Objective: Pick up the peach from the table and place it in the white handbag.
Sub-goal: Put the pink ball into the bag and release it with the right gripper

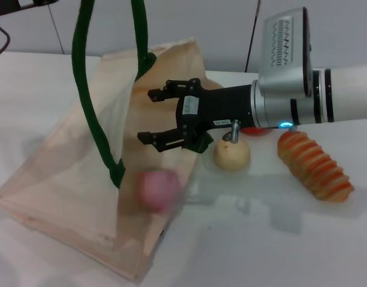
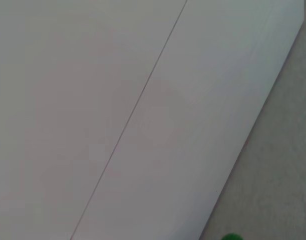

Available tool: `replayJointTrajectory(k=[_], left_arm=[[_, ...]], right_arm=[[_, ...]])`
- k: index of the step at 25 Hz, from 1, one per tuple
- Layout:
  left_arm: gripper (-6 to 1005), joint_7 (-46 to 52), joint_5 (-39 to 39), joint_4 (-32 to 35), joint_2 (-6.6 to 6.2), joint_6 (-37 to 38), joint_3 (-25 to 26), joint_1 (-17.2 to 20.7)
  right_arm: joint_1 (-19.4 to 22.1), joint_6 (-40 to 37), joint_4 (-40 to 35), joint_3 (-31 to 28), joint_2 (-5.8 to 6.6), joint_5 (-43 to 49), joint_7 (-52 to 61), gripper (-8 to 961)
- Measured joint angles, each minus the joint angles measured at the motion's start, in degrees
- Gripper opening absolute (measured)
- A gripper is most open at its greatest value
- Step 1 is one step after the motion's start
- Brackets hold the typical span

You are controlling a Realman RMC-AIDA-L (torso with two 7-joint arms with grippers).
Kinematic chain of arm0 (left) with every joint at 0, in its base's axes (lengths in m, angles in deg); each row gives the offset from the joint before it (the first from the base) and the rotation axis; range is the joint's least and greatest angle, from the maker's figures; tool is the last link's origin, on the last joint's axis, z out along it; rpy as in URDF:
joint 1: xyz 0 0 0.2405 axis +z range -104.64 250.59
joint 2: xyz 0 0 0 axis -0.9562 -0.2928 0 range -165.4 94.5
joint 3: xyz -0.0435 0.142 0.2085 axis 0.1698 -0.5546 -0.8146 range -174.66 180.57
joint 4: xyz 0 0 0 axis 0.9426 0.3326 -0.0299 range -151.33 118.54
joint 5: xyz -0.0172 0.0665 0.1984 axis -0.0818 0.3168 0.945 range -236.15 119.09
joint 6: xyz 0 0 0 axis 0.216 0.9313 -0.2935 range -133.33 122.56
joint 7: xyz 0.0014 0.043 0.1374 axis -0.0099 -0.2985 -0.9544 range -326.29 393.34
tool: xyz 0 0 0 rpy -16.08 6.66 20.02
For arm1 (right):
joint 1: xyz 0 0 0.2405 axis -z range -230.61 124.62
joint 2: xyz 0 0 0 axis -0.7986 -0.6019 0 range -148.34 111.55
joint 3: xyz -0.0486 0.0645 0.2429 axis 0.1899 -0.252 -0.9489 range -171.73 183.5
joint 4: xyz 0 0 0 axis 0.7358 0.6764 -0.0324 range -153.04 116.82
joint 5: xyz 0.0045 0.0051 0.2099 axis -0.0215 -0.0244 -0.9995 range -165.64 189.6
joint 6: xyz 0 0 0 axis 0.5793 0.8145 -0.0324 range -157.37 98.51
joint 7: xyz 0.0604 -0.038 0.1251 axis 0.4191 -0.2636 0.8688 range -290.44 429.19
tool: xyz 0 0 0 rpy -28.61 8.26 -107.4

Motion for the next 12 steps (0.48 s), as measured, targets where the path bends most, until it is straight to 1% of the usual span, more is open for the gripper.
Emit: replayJointTrajectory(k=[3,5,8,10,12], left_arm=[[121,0.0,0.0,0.0,0.0,0.0,0.0,0.1],[121,-0.1,0.0,0.0,0.0,0.0,0.0,0.1],[121,-0.2,0.0,0.0,-0.03,0.0,0.0,0.5],[121,-0.2,0.0,0.0,-0.1,0.0,0.0,0.9],[122,-0.2,0.0,0.0,-0.16,0.0,0.0,1.1]], right_arm=[[0.5,-0.2,-0.1,-0.3,0.01,-0.2,-0.3,880],[1.6,-0.5,-0.5,-0.8,0.29,-0.6,0.0,897],[5.1,-0.3,-2.2,-2.5,0.86,-2.3,0.3,897],[8.9,0.1,-5.6,-3.3,1.05,-4.1,1.0,897],[11.7,0.1,-8.7,-3.5,1.07,-5.5,2.3,897]])
